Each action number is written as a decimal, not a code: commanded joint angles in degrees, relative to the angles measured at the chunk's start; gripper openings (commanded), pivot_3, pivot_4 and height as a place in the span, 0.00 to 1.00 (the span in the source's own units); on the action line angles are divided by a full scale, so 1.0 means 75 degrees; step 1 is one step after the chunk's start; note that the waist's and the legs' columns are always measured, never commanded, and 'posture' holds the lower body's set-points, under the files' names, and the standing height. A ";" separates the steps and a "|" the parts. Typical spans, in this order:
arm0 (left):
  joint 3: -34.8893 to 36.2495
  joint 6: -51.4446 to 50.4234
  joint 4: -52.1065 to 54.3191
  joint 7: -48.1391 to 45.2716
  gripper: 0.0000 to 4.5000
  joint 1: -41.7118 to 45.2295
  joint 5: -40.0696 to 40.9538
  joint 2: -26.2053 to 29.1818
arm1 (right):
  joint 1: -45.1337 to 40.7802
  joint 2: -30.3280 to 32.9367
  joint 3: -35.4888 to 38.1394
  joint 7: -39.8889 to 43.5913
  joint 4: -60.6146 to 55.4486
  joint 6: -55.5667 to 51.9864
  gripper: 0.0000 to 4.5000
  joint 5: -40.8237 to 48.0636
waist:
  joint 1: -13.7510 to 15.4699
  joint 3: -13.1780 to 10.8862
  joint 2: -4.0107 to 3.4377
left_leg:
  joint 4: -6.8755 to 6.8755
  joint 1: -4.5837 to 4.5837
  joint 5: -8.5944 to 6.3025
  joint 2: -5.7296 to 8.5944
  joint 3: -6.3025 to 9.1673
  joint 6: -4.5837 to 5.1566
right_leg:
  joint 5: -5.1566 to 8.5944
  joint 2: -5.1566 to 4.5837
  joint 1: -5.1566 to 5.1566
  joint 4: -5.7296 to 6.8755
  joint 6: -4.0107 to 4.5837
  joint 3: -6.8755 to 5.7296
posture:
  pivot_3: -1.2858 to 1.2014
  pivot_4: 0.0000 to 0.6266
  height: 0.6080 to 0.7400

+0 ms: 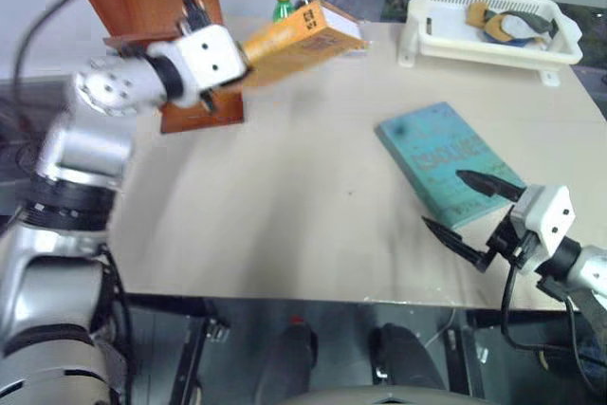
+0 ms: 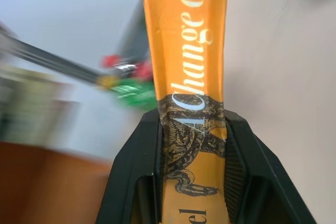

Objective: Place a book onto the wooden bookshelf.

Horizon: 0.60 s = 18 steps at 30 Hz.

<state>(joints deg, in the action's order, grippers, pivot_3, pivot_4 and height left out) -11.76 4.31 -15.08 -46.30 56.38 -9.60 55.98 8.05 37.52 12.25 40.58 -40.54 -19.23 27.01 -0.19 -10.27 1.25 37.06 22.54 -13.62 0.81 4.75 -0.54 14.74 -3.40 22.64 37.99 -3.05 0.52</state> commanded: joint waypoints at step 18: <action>-0.0076 0.2303 -0.3124 -0.0099 0.22 0.3049 -0.0586 -0.1409 | -0.0773 -0.0213 -0.0608 0.0225 0.0799 0.0737 1.00 -0.0346 | -0.0101 -0.0057 0.0050 | 0.0064 0.0160 0.0000 0.0021 0.0024 0.0000 | -0.0012 -0.0019 0.0130 0.0033 -0.0020 -0.0029 | 0.52 0.24 1.00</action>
<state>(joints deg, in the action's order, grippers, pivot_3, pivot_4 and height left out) -13.77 19.31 -37.75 -49.61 75.28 -11.95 43.49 1.60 36.04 6.60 42.59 -33.13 -15.07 24.48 -0.95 -10.70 1.63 37.54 23.73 -13.63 0.96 4.94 -0.51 14.65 -3.53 23.64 38.30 -3.20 0.29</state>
